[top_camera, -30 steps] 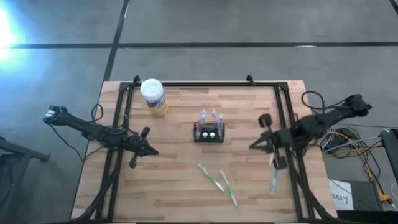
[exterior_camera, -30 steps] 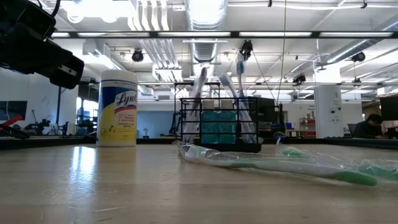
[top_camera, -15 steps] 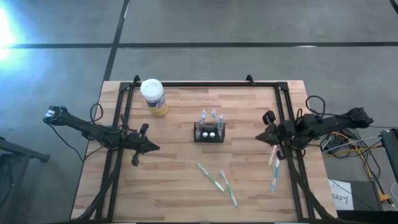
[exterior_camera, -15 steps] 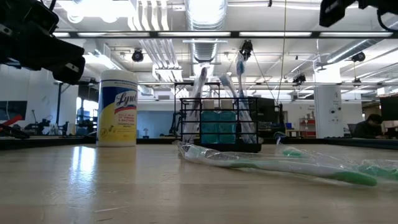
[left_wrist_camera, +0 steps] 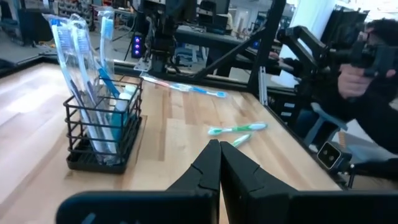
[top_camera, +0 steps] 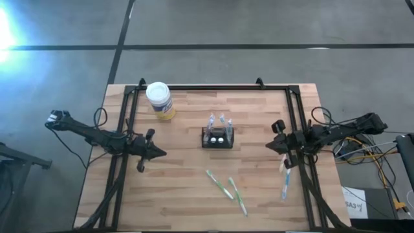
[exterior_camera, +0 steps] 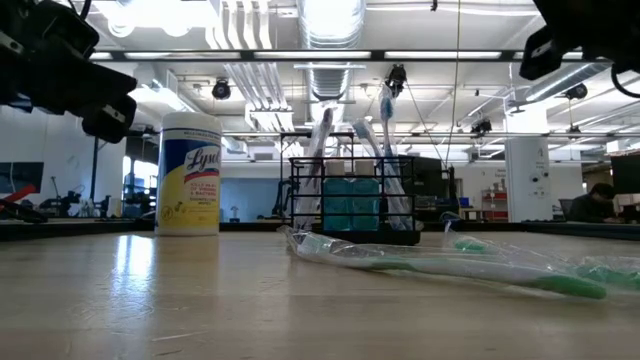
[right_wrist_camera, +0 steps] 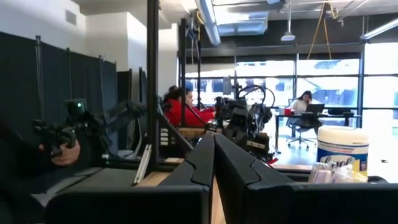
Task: Pick & Place toothbrushing station
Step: Put the left green toothbrush into the wire organizer
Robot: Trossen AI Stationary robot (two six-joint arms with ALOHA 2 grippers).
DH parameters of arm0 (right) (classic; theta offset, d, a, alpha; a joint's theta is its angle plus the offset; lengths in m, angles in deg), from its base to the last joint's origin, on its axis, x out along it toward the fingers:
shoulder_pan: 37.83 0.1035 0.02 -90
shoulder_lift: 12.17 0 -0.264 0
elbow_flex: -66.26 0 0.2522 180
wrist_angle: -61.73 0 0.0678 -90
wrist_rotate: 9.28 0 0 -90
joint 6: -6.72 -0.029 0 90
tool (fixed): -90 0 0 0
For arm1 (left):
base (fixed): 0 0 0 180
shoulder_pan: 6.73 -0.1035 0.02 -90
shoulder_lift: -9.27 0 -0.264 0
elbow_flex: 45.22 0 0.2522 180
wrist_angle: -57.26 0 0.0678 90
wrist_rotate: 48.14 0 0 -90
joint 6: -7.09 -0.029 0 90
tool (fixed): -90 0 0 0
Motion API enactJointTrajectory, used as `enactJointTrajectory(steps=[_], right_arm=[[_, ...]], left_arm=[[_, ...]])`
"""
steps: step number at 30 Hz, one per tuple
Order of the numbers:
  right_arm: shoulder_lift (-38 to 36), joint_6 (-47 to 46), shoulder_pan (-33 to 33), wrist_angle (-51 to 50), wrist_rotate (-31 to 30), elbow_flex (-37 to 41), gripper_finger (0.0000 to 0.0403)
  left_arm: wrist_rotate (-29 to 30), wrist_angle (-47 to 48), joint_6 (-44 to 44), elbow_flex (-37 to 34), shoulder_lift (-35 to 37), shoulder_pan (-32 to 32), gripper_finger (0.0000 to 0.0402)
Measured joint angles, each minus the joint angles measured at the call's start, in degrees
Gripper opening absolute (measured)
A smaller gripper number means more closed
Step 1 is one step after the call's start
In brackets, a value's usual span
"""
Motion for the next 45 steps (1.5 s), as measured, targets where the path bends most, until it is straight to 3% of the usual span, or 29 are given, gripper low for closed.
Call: enactJointTrajectory(steps=[3, 9, 13, 19, 22, 28, 37, 41, 45], right_arm=[[0.8, 2.1, 0.0, -0.4, 0.0, 0.1, 0.0008], [1.3, 8.4, 0.0, -0.6, 0.0, 0.1, 0.0008], [1.1, 7.9, 0.0, -0.2, 0.0, 0.1, 0.0008], [1.1, 9.3, 0.0, -0.1, 0.1, 0.1, 0.0008], [1.2, 9.3, 0.0, -0.1, 0.1, 0.1, 0.0008], [1.0, 10.0, 0.0, -0.1, 0.1, 0.1, 0.0008], [0.9, 10.2, 0.0, 0.4, 0.1, 0.1, 0.0009], [0.5, 10.1, 0.0, 0.7, 0.0, 0.1, 0.0009], [-0.1, 9.1, 0.0, 0.7, 0.1, 0.1, 0.0009]], left_arm=[[0.2, -0.5, 0.2, 0.0, 0.0, 0.0, 0.0005], [9.3, -0.9, 1.5, 0.0, 0.0, 0.0, 0.0005], [11.2, -3.9, 3.7, 0.5, -0.3, 0.1, 0.0005], [18.4, -4.6, 4.9, 5.2, -3.8, 0.1, 0.0005], [19.3, -4.6, 6.3, 8.4, -8.0, 0.1, 0.0005], [19.4, -4.3, 12.5, 15.8, -22.5, 1.8, 0.0003], [14.7, -2.2, 26.2, 33.7, -53.7, 8.6, 0.0006], [13.9, 4.6, 28.4, 44.7, -66.6, 9.0, 0.0016], [13.4, 17.6, 23.7, 57.9, -75.5, 8.5, 0.0040]])
